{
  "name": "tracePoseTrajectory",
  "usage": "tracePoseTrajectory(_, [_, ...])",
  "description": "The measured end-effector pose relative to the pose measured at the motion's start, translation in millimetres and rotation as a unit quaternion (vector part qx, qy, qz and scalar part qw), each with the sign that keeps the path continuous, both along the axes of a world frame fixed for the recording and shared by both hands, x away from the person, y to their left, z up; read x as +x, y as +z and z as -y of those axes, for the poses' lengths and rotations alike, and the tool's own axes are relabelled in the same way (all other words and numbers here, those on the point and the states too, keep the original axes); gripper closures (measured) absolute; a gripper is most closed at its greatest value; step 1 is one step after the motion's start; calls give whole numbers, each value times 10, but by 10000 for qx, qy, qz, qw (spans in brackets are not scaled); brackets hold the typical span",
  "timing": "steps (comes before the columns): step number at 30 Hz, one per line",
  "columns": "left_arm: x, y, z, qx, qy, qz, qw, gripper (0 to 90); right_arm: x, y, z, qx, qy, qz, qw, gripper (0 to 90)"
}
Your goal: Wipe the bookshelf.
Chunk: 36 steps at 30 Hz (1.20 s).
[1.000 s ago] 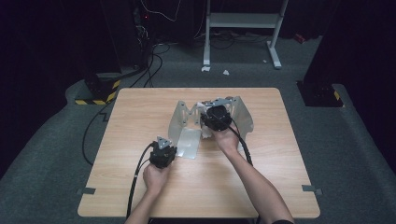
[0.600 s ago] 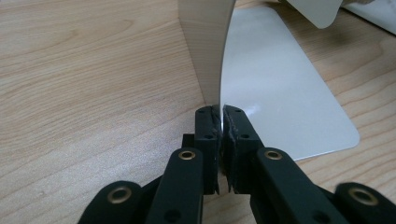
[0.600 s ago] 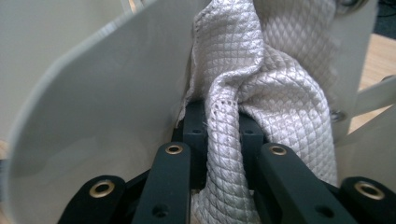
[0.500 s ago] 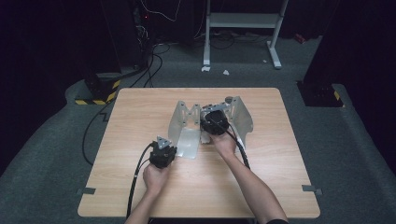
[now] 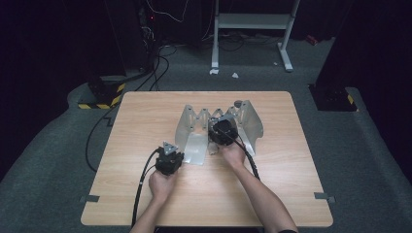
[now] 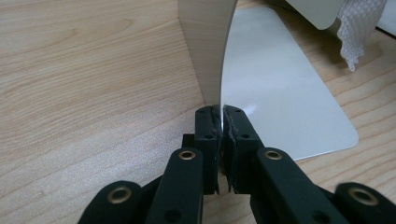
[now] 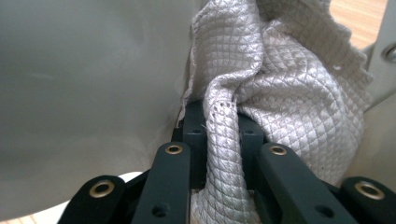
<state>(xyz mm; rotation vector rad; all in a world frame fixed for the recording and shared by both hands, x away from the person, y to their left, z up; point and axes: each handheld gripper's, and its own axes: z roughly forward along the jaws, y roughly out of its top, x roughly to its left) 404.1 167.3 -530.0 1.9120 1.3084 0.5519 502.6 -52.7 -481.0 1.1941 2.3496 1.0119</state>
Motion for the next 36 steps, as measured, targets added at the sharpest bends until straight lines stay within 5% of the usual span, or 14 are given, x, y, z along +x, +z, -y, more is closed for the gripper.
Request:
tracePoseTrajectory(6, [-2, 1, 0, 23, -10, -6, 10000, 844, 4, -113, -20, -39, -22, -126, 9999, 797])
tracePoseTrajectory(11, [-2, 1, 1, 18, -5, 0, 10000, 844, -39, -43, -2, 9, 53, -85, 9999, 798])
tracePoseTrajectory(24, [-3, 3, -1, 31, -17, -9, 10000, 844, -266, 316, 81, 351, 299, 368, 9983, 797])
tracePoseTrajectory(36, [-3, 1, 1, 33, -11, -2, 10000, 843, -494, 453, 101, 329, 500, 687, 9958, 796])
